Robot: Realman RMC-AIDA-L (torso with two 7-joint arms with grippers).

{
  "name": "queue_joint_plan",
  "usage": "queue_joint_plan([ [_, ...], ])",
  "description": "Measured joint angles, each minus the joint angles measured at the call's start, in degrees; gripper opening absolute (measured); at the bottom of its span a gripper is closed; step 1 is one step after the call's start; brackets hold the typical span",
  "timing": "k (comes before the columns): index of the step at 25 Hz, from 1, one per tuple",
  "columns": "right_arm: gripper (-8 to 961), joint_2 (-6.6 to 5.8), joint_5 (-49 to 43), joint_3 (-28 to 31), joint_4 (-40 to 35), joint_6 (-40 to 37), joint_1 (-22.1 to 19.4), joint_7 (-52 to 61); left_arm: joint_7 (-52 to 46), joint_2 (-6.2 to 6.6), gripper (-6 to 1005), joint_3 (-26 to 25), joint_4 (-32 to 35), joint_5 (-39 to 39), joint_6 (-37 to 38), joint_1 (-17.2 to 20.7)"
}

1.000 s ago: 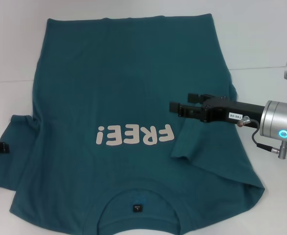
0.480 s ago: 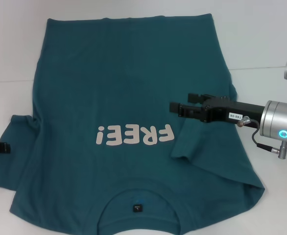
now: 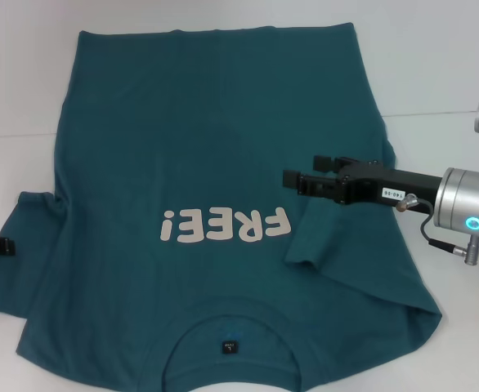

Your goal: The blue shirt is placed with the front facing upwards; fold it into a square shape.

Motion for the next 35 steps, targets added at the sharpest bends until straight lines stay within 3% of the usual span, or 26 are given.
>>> queue_joint_plan([
  [35,941,0.00,0.0,-0.1,0.0,0.1,0.0,0.2,-0.3,-0.81,842,0.9,0.1,1.3,-1.6,-0.5],
])
